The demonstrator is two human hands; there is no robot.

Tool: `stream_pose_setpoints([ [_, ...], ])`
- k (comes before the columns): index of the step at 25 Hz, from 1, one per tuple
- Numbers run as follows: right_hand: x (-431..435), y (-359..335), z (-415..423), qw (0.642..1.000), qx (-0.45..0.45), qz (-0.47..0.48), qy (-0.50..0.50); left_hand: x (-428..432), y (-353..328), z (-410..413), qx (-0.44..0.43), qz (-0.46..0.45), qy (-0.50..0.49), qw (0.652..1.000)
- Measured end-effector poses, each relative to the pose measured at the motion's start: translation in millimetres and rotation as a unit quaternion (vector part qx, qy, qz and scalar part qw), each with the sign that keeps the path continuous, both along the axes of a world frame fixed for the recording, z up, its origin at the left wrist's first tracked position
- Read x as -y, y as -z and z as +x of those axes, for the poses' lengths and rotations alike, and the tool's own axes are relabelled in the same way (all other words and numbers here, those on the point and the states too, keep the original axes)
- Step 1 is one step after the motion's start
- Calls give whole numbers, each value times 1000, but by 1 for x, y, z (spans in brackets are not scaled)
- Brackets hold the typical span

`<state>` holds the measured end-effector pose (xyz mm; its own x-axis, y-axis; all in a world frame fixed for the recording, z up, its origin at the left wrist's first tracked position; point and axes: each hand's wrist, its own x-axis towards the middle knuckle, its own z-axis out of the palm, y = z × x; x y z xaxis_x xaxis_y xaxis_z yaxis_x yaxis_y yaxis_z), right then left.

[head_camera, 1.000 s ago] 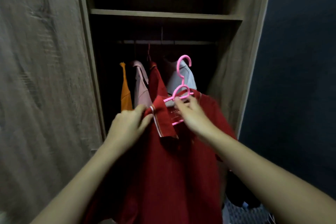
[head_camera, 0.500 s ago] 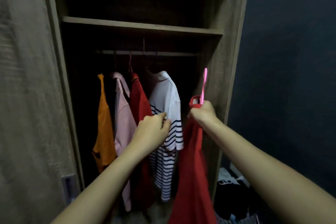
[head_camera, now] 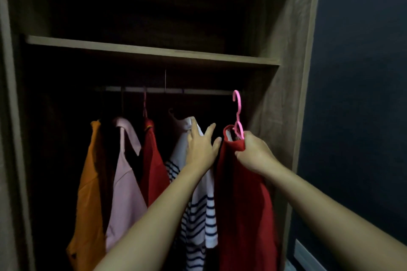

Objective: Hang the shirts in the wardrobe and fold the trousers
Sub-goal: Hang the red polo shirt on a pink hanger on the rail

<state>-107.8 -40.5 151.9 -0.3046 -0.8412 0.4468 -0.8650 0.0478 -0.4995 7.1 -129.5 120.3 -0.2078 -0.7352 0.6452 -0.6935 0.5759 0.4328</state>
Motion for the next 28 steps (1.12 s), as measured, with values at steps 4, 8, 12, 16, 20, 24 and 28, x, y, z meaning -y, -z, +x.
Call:
stream_pose_setpoints([
  [4, 55, -22, -10, 997, -76, 0, 0, 37, 9, -8, -67, 16, -40, 997],
  [8, 115, -42, -16, 988, -148, 36, 26, 42, 16, -4, -125, -2, -63, 990],
  [12, 161, -61, -20, 976, -206, 70, 26, 43, 13, -10, -113, 16, -6, 993],
  [16, 192, -67, -25, 965, -240, 102, 10, 42, 11, -9, -120, 22, 15, 992],
  [20, 212, -51, -32, 957, -255, 142, -10, 42, 12, -9, -124, 36, 26, 991],
  [24, 222, -37, -36, 951, -270, 146, -22, 46, 14, -11, -113, 34, 8, 993],
  [28, 207, -38, -43, 961, -252, 111, -25, 47, 14, -9, -92, 46, 10, 995],
])
